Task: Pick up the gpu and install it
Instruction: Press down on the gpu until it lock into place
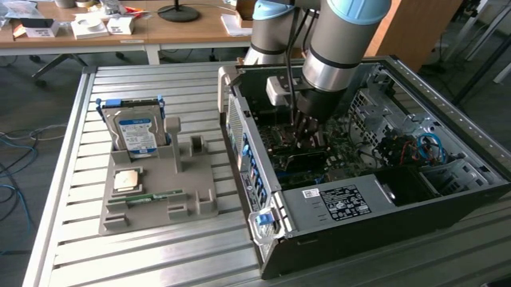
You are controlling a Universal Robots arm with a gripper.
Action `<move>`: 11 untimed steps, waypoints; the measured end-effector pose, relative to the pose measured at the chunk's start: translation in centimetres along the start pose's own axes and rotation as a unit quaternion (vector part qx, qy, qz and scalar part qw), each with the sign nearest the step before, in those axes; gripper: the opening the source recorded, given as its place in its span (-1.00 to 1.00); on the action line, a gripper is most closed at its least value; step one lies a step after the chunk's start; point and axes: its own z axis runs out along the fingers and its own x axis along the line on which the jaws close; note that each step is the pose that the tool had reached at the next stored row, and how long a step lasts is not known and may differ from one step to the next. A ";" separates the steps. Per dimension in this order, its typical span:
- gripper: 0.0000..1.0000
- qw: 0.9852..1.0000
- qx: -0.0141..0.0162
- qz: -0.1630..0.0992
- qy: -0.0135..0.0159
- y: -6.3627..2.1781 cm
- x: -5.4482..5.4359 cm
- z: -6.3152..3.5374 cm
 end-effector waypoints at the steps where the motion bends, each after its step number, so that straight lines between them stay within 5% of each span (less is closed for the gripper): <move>1: -0.80 1.000 0.000 -0.001 0.000 0.00 0.0 0.01; 11: -0.80 1.000 0.000 -0.002 0.000 0.00 0.0 0.14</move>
